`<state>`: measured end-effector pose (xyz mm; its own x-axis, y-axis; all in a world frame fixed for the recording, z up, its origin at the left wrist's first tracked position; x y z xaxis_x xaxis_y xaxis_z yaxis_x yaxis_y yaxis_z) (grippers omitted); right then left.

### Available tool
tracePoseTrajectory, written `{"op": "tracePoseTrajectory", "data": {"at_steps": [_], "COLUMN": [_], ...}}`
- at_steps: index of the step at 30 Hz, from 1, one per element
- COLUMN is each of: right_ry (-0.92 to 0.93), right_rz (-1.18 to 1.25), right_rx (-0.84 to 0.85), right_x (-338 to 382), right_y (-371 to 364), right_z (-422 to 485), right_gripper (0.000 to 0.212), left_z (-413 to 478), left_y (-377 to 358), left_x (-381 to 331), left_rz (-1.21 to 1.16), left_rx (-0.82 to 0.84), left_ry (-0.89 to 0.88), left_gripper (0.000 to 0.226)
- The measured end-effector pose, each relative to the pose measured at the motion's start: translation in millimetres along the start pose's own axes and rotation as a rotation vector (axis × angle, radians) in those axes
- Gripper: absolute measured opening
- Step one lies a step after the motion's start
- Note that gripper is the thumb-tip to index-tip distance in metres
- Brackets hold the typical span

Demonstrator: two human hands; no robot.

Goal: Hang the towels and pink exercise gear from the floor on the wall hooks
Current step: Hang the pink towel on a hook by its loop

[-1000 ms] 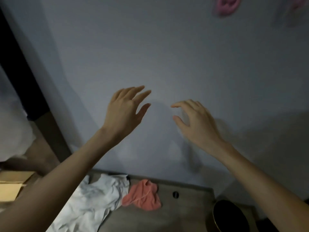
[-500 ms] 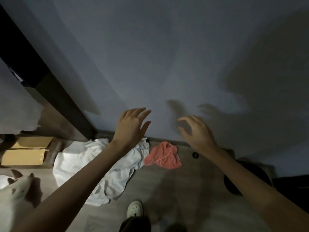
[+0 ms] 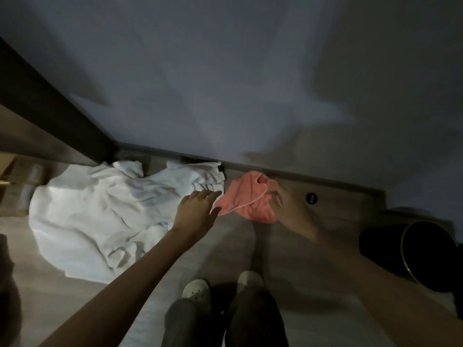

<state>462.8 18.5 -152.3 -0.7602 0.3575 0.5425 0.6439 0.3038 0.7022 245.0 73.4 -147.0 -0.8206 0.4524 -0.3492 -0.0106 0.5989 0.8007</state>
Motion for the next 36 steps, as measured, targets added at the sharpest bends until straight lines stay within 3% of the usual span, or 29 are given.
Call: {"op": "tracePoseTrajectory", "data": {"at_steps": [6, 9, 12, 15, 18, 22, 27, 31, 36], "right_ry": [-0.027, -0.015, 0.004, -0.003, 0.005, -0.049, 0.001, 0.033, 0.069], "right_rz": [-0.041, -0.112, -0.195, -0.172, -0.134, -0.245, -0.16, -0.121, -0.057], "right_rx": [0.054, 0.072, 0.106, 0.138, 0.139, 0.055, -0.001, -0.115, -0.2], "right_x": [-117, -164, -207, -244, -273, -289, -271, -225, -143], "right_y": [-119, -172, -216, -248, -271, -279, -260, -199, -94], "right_z": [112, 160, 201, 235, 257, 270, 263, 232, 172], "right_gripper": [0.023, 0.035, 0.048, 0.048, 0.053, 0.044, 0.033, 0.035, 0.015], "left_z": [125, 183, 232, 268, 289, 300, 305, 272, 218], "left_y": [-154, -222, -282, -334, -360, -365, -341, -274, -153], "left_x": [54, 82, 104, 121, 131, 133, 130, 113, 78], "left_rz": [0.076, 0.189, 0.236, 0.272, 0.308, 0.251, 0.104, -0.178, -0.341], "left_rx": [0.057, 0.101, 0.167, 0.229, 0.126, -0.1, -0.025, -0.069, -0.182], "left_ry": [-0.017, -0.034, -0.117, -0.223, -0.273, -0.304, -0.208, -0.185, -0.198], "left_gripper": [0.048, 0.052, 0.06, 0.073, 0.073, 0.049, 0.039, 0.064, 0.033]}}
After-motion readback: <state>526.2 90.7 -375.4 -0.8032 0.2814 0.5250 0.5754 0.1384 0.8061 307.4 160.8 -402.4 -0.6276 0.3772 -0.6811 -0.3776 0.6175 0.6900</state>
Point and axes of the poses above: each hand's wrist, its own z-axis towards the middle knuckle, its own y-axis out of the back of the hand, x = y × z, the point moved 6 cm from there along z, towards the middle knuckle, and after that the axes turned 14 degrees about x, right-handed, at the moved point
